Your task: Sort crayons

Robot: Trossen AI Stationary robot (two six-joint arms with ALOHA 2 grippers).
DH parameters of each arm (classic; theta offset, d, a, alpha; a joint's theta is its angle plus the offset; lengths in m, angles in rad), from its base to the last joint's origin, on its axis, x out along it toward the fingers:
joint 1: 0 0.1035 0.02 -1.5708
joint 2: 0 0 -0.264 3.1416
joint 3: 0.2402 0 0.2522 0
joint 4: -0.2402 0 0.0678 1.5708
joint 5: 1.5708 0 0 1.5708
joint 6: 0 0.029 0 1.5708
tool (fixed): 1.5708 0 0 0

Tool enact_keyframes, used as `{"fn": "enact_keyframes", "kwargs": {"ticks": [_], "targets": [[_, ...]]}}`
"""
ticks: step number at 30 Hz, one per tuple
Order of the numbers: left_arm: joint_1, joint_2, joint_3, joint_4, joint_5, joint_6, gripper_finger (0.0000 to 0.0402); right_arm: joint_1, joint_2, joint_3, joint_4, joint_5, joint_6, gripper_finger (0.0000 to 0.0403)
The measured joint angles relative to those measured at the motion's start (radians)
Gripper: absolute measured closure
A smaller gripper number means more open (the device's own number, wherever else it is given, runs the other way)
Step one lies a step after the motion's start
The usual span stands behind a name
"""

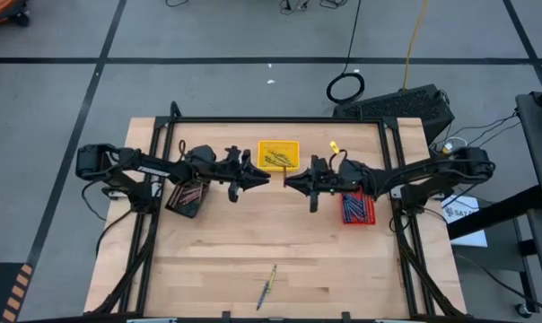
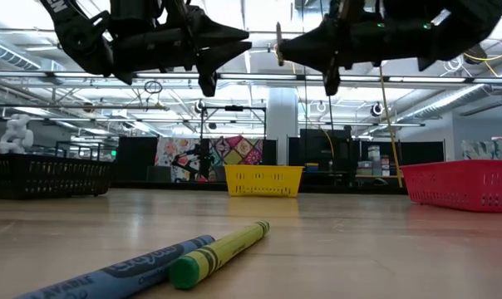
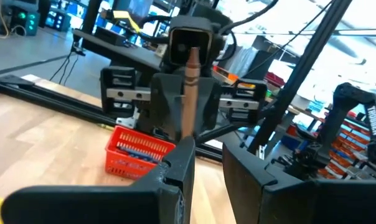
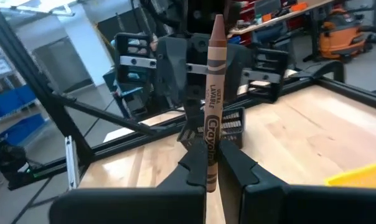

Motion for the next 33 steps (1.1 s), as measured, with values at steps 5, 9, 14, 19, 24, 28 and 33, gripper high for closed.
{"fn": "enact_keyframes", "kwargs": {"ticks": [5,9,14,19,24,28,33], "targets": [[0.000,0.000,0.000,-0.005,0.002,0.000,0.0316,0.000,0.048,0.060,-0.016,-0.010,-0.017,0.0403],[0.000,0.000,0.000,-0.006,0.006,0.001,0.0316,0.000,0.087,0.088,-0.019,-0.033,-0.011,0.0403],[0.000,0.000,0.000,-0.005,0.030,0.005,0.0316,0.000,0.125,0.121,-0.019,-0.037,-0.009,0.0403],[0.000,0.000,0.001,-0.009,0.030,0.004,0.0316,0.000,0.134,0.133,-0.020,-0.037,-0.009,0.0403],[0.000,0.000,0.001,-0.008,0.030,0.006,0.0316,0.000,0.133,0.133,-0.021,-0.038,0.001,0.0403],[0.000,0.000,0.001,-0.009,0.028,0.006,0.0316,0.006,0.134,0.133,-0.021,-0.053,0.002,0.0403],[0.000,0.000,0.001,-0.011,0.020,0.005,0.0316,0.007,0.133,0.133,-0.020,-0.061,0.002,0.0403]]}}
